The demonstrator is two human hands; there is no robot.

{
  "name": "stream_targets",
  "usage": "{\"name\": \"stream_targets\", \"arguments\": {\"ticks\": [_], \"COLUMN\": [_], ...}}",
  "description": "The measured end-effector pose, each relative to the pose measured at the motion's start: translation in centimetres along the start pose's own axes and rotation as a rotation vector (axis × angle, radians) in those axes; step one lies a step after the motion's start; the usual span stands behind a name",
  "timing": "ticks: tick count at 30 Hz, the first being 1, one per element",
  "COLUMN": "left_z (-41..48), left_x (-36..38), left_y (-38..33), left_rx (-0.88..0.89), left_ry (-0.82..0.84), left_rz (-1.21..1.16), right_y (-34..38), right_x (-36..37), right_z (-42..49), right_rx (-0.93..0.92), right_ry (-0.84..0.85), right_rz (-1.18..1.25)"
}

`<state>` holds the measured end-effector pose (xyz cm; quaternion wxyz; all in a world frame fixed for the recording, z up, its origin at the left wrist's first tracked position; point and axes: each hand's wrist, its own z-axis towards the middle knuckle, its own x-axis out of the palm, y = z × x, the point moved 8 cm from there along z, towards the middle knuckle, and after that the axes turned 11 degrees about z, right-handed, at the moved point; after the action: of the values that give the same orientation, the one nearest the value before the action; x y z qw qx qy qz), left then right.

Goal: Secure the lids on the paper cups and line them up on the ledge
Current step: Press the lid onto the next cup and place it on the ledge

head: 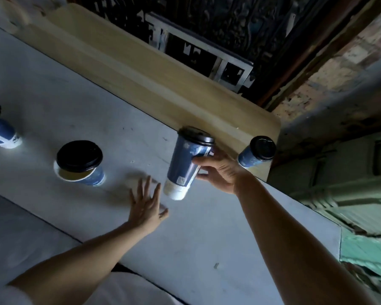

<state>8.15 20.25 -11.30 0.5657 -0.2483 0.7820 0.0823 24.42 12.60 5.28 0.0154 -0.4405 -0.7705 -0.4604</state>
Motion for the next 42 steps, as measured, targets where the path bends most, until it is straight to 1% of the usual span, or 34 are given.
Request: {"name": "stream_targets", "arguments": {"ticks": [3,6,8,11,16,20,23,27,30,34,39,42], "left_z": [2.8,5.5,7.1,8.8,9.2,9.1,9.1,9.3,9.3,9.3,9.3,9.4], "left_x": [-0.8,-1.4,-1.9,-2.0,-1.6,-1.9,-2.0,-1.6,-1.3,-1.2,-1.2,-1.3], "left_y": [-2.3,-4.6,-5.9,-7.0,-7.4,-7.5,-7.6,-7.5,-7.5,-7.4,-7.6,-7.7], "left_rx": [0.094,0.199,0.239,0.233,0.188,0.155,0.157,0.144,0.143,0.151,0.161,0.172], "left_ry": [0.016,-0.037,-0.068,-0.093,-0.156,-0.213,-0.242,-0.227,-0.224,-0.241,-0.242,-0.219], "left_rz": [0.062,0.075,0.080,0.071,0.078,0.091,0.108,0.121,0.127,0.126,0.138,0.148], "right_y": [2.6,4.7,5.8,6.5,6.0,6.4,6.0,5.8,5.6,5.4,4.0,3.6], "right_x": [-3.4,-7.0,-9.1,-12.0,-14.6,-15.3,-15.7,-15.8,-16.0,-16.1,-16.1,-15.8], "right_z": [2.7,5.4,6.8,8.5,10.2,10.5,10.6,10.8,10.9,10.9,10.6,8.9], "right_rx": [-0.121,-0.192,-0.236,-0.291,-0.333,-0.397,-0.416,-0.434,-0.438,-0.405,-0.310,-0.217], "right_ry": [-0.186,-0.377,-0.490,-0.648,-0.776,-0.807,-0.816,-0.806,-0.800,-0.799,-0.748,-0.786], "right_rz": [0.087,0.121,0.124,0.120,-0.001,-0.234,-0.287,-0.359,-0.382,-0.347,-0.287,-0.317]}}
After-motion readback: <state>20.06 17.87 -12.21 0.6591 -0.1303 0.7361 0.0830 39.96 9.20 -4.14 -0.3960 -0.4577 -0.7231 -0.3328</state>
